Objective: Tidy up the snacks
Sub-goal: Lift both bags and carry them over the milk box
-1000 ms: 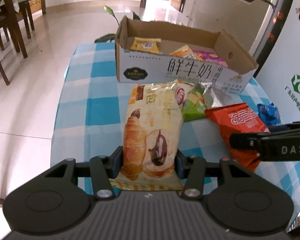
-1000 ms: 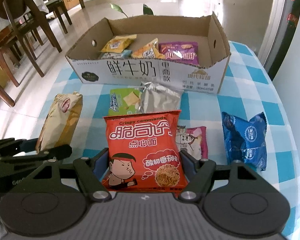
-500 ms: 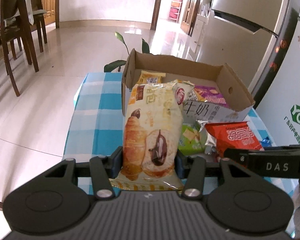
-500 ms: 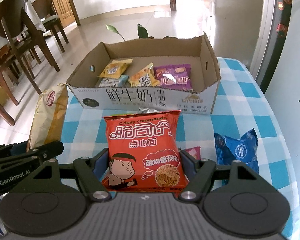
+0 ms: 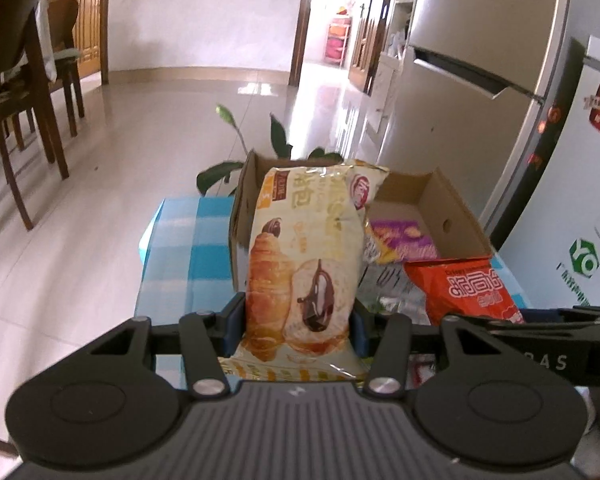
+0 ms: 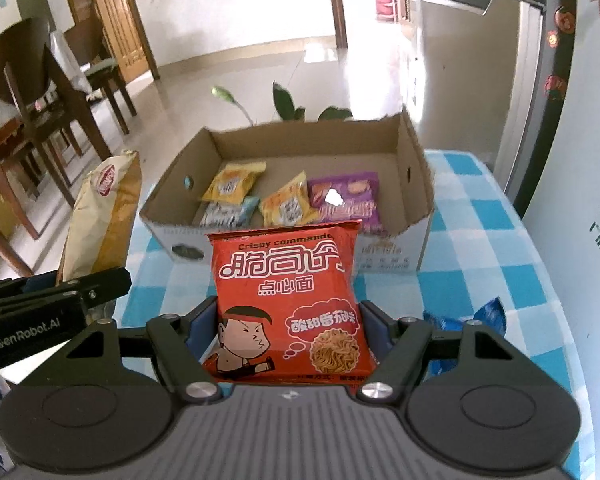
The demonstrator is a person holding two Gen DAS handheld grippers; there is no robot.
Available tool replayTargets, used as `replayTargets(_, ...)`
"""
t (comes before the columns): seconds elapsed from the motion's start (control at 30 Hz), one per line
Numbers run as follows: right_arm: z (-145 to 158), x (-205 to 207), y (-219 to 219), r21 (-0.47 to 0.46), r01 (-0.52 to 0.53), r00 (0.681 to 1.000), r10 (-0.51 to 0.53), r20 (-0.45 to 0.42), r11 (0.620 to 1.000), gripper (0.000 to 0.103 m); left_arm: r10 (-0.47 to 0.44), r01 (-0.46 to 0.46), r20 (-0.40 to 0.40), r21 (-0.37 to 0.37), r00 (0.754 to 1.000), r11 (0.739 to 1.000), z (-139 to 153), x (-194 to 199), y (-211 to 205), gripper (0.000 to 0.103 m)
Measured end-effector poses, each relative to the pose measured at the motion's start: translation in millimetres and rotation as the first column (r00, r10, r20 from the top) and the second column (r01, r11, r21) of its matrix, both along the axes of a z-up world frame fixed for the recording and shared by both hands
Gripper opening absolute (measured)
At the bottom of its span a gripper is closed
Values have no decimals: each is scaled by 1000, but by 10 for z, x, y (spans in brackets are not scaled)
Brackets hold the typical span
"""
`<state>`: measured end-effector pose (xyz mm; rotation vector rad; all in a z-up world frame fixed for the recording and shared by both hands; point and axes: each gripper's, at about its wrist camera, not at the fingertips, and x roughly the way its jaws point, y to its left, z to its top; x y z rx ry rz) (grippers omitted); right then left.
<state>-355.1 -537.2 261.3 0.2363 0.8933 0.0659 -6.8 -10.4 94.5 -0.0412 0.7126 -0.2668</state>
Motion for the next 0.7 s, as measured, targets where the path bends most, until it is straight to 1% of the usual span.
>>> replayTargets(0.2, 206, 36, -169, 38, 41, 996, -44, 72, 998, 78, -18, 18, 24, -14, 1000, 1000, 127, 166, -7, 50)
replayTargets(0.43, 397, 120, -444, 78, 105, 982, -115, 148, 991, 78, -22, 23, 56, -14, 998, 1000, 219, 413, -57, 50)
replayTargets(0.57, 425, 186, -585, 102, 144, 971, -161, 178, 984, 78, -25, 26, 53, -26, 998, 999, 219, 573, -115, 50)
replayTargets(0.7, 332, 294, -667, 133, 190, 965, -210, 157, 973, 78, -21, 23, 42, -33, 999, 999, 178, 757, -189, 50)
